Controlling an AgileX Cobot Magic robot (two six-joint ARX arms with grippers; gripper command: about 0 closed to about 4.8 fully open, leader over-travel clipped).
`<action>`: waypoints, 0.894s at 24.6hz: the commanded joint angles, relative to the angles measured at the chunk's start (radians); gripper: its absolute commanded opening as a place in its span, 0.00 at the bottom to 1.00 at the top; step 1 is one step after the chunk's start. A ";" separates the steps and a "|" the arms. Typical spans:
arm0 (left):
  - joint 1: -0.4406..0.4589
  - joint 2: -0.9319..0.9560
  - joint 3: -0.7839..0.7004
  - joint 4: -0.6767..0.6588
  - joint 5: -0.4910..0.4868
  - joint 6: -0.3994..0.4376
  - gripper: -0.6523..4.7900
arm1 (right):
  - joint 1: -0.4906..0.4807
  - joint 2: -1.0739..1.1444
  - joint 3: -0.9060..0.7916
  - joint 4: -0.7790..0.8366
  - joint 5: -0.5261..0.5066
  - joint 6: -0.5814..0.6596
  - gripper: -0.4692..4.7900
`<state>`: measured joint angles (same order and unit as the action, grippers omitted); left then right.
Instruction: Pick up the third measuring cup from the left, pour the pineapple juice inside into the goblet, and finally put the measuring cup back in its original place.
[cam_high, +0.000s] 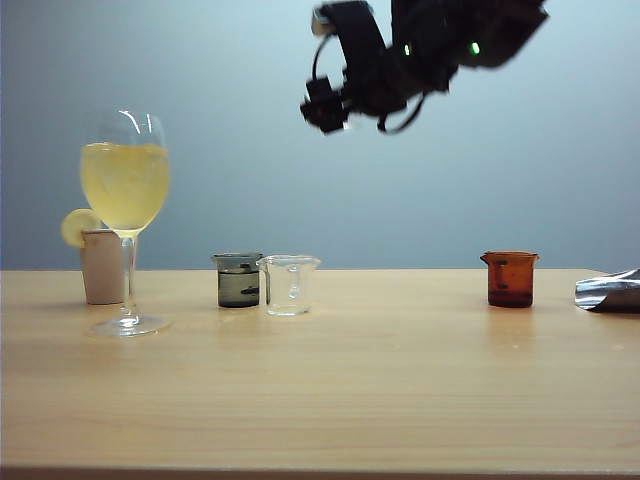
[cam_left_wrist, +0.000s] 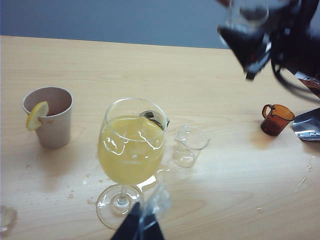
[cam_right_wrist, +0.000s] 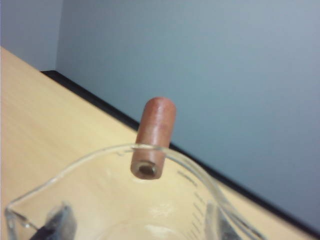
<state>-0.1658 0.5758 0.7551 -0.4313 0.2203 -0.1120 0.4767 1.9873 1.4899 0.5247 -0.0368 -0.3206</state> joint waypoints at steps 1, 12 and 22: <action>0.002 -0.002 0.005 0.004 0.004 0.003 0.11 | 0.004 -0.009 -0.074 0.111 0.048 0.087 0.09; 0.002 -0.002 0.005 -0.011 0.004 0.003 0.11 | 0.004 -0.008 -0.408 0.353 0.132 0.248 0.09; 0.002 -0.002 0.005 -0.025 0.004 0.003 0.11 | 0.004 0.042 -0.478 0.380 0.134 0.254 0.09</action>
<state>-0.1658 0.5758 0.7551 -0.4667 0.2207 -0.1120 0.4801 2.0232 1.0080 0.8711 0.0925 -0.0704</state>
